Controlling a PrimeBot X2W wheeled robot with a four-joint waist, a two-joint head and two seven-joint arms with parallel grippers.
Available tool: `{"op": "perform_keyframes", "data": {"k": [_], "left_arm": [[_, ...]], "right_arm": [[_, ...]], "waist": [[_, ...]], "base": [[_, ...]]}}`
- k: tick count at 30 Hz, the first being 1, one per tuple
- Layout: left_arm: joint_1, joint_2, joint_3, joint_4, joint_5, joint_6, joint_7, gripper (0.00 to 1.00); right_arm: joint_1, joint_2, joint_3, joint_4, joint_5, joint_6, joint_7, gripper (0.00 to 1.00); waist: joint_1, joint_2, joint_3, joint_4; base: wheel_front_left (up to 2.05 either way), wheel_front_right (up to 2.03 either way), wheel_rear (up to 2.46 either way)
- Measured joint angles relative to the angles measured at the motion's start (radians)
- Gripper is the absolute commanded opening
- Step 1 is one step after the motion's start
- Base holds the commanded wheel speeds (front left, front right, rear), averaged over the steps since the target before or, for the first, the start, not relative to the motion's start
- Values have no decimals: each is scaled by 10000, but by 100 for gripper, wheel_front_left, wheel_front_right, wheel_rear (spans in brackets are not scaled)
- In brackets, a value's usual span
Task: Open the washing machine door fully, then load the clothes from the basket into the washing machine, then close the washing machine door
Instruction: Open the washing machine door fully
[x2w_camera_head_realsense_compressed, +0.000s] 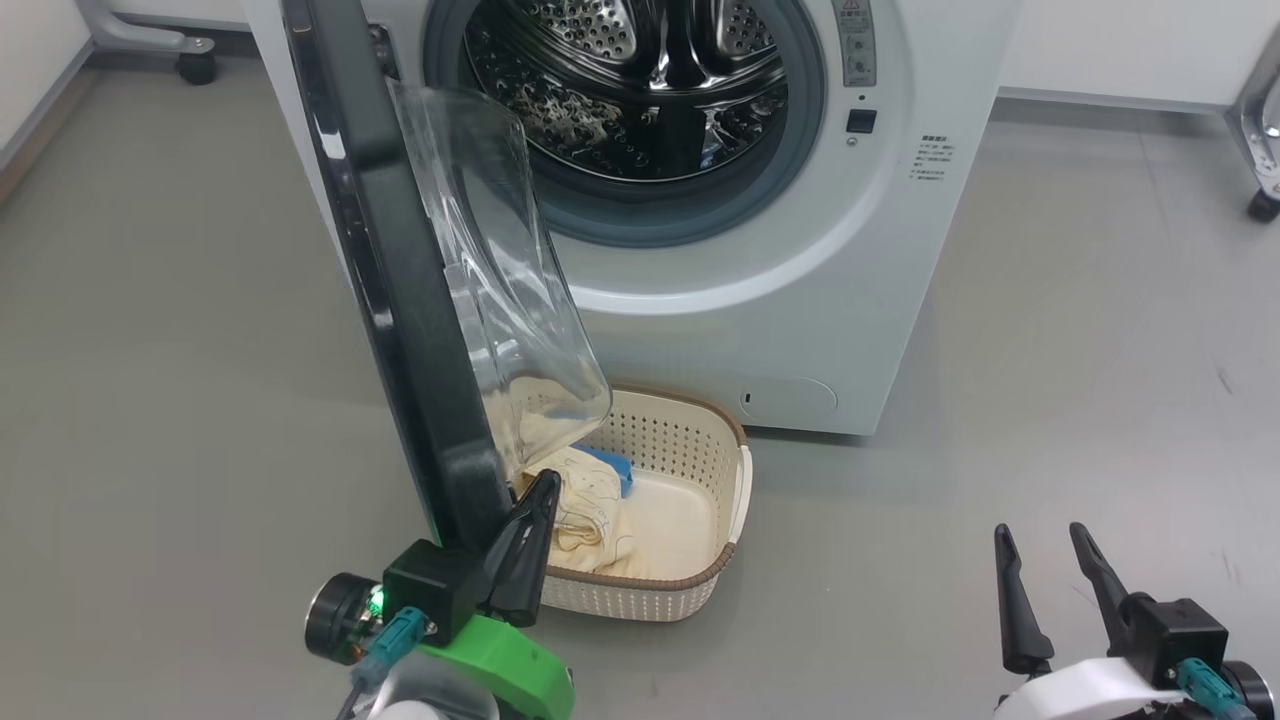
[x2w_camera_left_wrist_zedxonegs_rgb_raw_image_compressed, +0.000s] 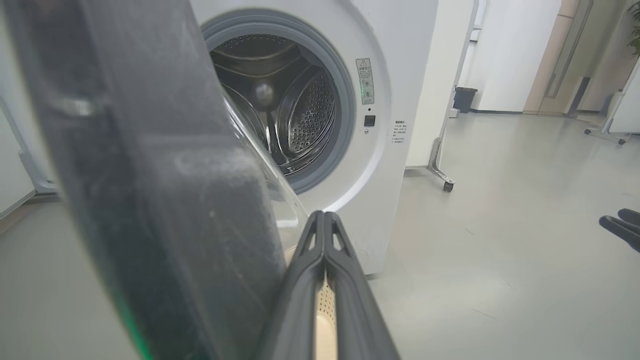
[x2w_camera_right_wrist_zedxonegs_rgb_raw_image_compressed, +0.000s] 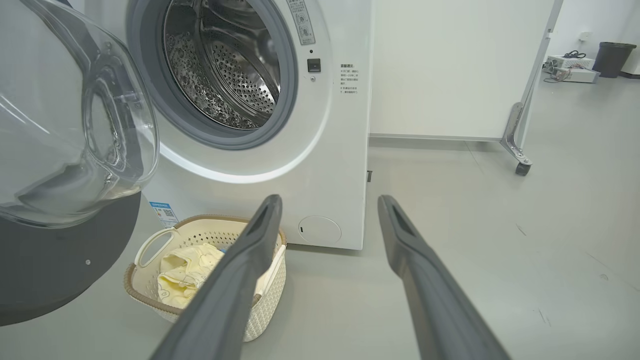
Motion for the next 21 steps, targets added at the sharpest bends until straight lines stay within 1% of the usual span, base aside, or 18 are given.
{"op": "perform_keyframes", "data": {"k": [9,21], "left_arm": [[171,4,564,-54,-25,161,-357,0],[414,6,1383,-265,330,176,-660,0]], "right_arm": [[144,0,-192,-61,-12,2,0,100],[142,-2,-374,-192,-167,8,0,100]], "waist": [[0,0,120,415],[0,0,328,1044]], "base": [[0,0,0],[0,0,0]]}}
